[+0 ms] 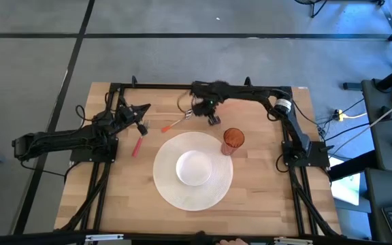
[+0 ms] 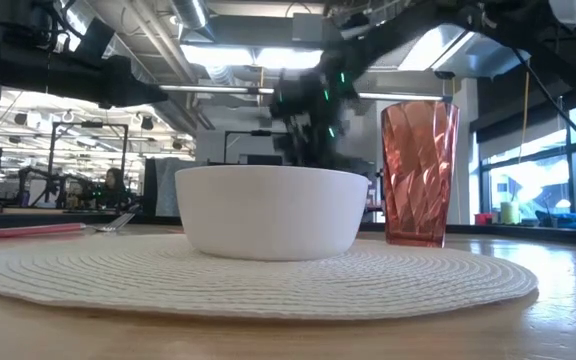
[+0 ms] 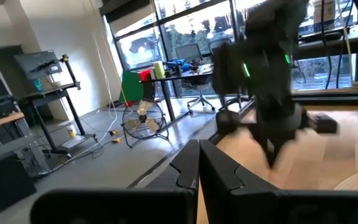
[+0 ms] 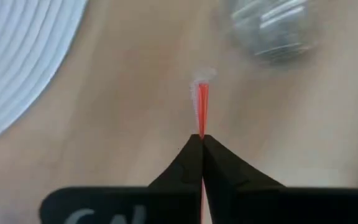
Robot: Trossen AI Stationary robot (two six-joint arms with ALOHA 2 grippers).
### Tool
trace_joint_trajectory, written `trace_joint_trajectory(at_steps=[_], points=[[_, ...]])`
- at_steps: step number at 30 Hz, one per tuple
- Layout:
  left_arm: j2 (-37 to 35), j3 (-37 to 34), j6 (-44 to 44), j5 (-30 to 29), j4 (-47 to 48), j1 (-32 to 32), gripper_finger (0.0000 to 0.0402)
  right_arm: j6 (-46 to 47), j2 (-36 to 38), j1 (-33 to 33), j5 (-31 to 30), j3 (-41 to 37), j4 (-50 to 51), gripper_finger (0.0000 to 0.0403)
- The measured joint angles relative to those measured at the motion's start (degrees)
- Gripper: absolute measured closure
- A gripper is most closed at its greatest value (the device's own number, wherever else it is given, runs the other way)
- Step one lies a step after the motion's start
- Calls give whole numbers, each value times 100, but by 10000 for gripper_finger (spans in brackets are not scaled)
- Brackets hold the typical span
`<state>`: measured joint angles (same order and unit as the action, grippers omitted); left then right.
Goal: Pick & Place Utensil
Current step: Put the pink straw into the brown cup on the mat
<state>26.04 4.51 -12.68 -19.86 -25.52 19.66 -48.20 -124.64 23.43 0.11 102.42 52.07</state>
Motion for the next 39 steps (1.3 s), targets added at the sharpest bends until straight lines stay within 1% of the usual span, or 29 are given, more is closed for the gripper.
trace_joint_trajectory(at_steps=[4, 7, 10, 11, 13, 15, 18, 20, 21, 23, 25, 30, 35, 37, 39], points=[[0, 0, 157, 22, 2, -2, 396, 275, 36, -148, -342, 1070, 429, 400], [0, 0, 387, 164, 0, -2, 396, 685, 22, -325, -409, 2038, 871, 400], [-2, 0, 640, 392, 2, -4, 396, 1415, 46, -570, -161, 3245, 1284, 401], [-2, 0, 705, 508, 3, -4, 396, 1773, 237, -666, 13, 3233, 1006, 401], [-2, 0, 763, 763, 6, -4, 396, 2354, 921, -845, 399, 2658, 189, 401], [0, 0, 769, 995, 14, -4, 396, 2756, 1541, -1043, 669, 2355, -342, 401], [15, 0, 982, 1247, 56, -4, 396, 3120, 2437, -1389, 703, 1915, -639, 401], [33, 0, 1048, 1348, 61, -4, 396, 3258, 2963, -1628, 609, 1547, -796, 402], [42, 0, 1048, 1384, 61, -4, 396, 3285, 3222, -1745, 463, 1342, -925, 402], [46, 0, 1048, 1371, 58, -4, 396, 3300, 3726, -1962, 193, 894, -1137, 402], [48, 0, 1048, 1311, 50, -4, 396, 3582, 4249, -2083, -4, 350, -1438, 402], [48, 0, 1046, 1092, -2, -4, 396, 3863, 5512, -2126, -9, -1636, -2902, 402], [48, 0, 1046, 1041, 1, -5, 396, 3923, 6379, -2097, 5, -3706, -4534, 402], [48, 0, 1058, 1045, 2, -7, 396, 3930, 6675, -2096, -8, -4337, -5283, 402], [48, 0, 1112, 1045, 0, -7, 396, 3940, 6886, -2095, -11, -4841, -5827, 402]])
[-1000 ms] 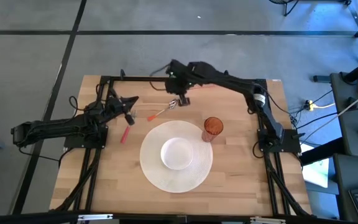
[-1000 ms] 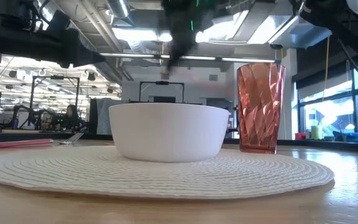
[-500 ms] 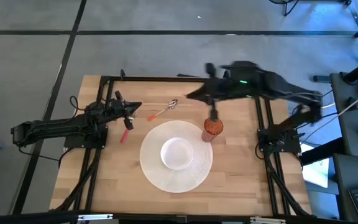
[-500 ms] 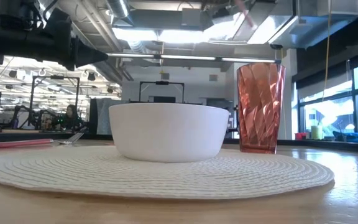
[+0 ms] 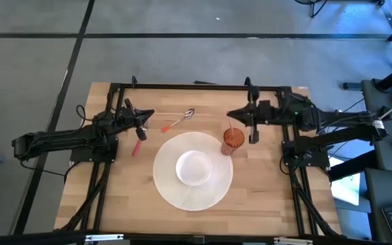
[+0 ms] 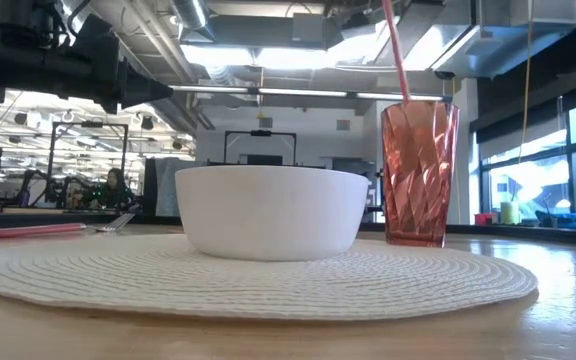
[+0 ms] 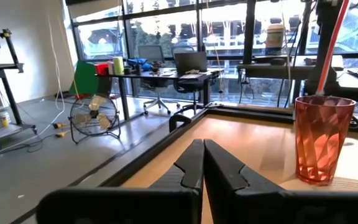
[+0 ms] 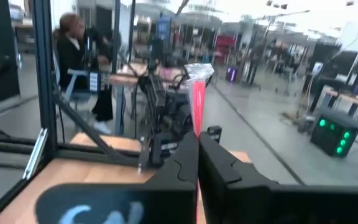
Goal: Pick & Place Utensil
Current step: Put the pink straw into the brown cup on the mat
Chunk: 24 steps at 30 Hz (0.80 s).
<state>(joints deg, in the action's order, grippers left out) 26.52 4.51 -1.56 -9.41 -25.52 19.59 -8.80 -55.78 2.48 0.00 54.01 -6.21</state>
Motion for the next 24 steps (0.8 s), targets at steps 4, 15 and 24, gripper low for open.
trace_joint_trajectory(at_steps=[4, 15, 24], points=[[0, 0, 16, 2, 2, 0, 396, 166, 235, 0, -43, -619, -392, 402], [0, 0, -13, 9, 4, 0, 396, 433, 198, 2, -97, -1740, -1265, 402], [0, 0, 28, 9, 11, 2, 396, 433, -10, 2, -511, -2219, -1544, 402]])
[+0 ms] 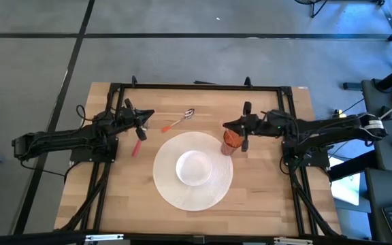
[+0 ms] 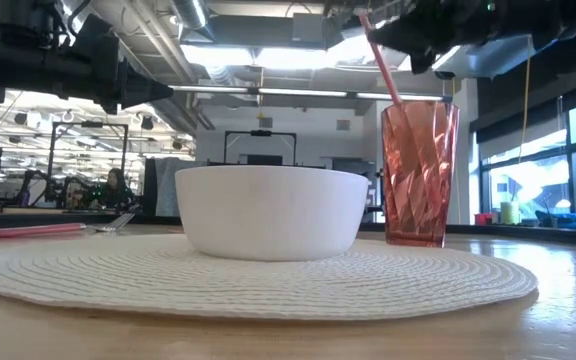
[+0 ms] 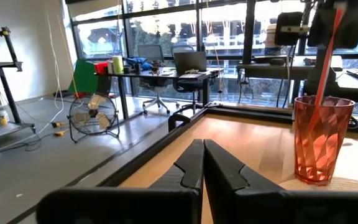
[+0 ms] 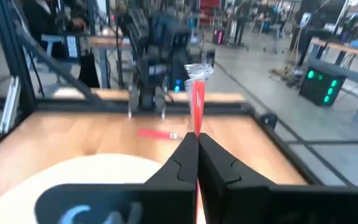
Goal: Pick & Place Utensil
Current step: Put the pink straw into the brown cup on the mat, then put the orange spoon into the white bowl on the mat
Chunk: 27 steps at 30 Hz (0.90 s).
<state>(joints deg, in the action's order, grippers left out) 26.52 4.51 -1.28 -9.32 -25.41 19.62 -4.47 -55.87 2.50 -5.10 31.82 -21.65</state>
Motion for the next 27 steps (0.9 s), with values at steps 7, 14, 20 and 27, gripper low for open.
trace_joint_trajectory(at_steps=[7, 14, 20, 27], points=[[0, 0, 9, 0, 23, -1, 396, 77, -260, 0, -138, -110, 26, 401], [0, 0, 7, -1, 50, -1, 396, -148, -635, -4, -138, -119, 35, 363], [0, 0, -128, -50, -4, -2, 396, -275, -489, -4, -138, -119, -152, 310], [0, 0, -112, -118, 34, 0, 396, -453, 365, -4, -140, -112, -247, 276]])
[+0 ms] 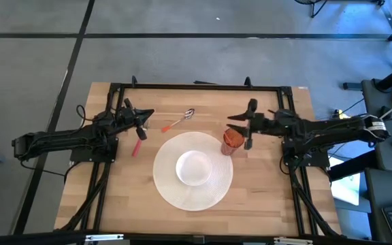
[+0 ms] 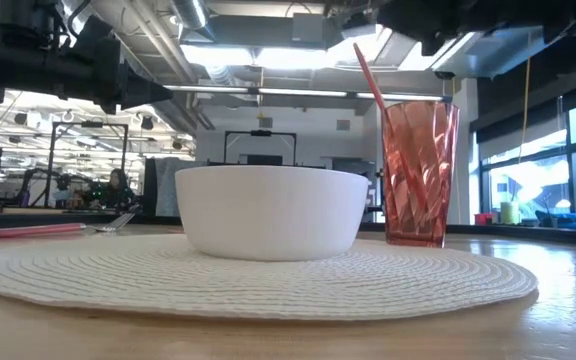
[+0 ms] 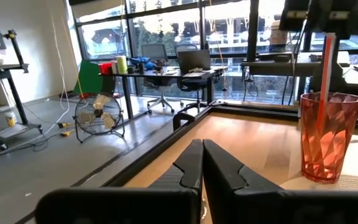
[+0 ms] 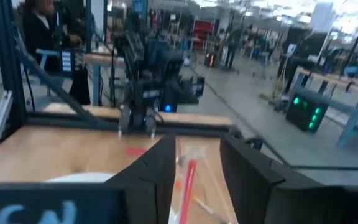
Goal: Pick & Place Utensil
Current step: Put the orange spoon into the white bowl on the mat
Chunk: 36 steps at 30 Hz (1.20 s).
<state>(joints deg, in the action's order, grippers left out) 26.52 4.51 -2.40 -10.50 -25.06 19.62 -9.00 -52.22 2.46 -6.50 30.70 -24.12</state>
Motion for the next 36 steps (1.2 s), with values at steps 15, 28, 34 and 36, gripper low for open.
trace_joint_trajectory(at_steps=[15, 28, 34, 36], points=[[0, 0, 12, -31, 46, -2, 396, 455, 1326, 1529, 1234, -1284, -382, 395], [0, 0, 12, -35, 46, -2, 396, 1117, 1653, 2190, 1817, -2181, -1093, 400], [0, 0, 13, -35, 110, -1, 396, 846, 2628, 1428, 858, -2181, -198, 401], [0, 0, 12, -35, 134, 0, 396, 799, 3013, 1245, 682, -2181, 245, 401]])
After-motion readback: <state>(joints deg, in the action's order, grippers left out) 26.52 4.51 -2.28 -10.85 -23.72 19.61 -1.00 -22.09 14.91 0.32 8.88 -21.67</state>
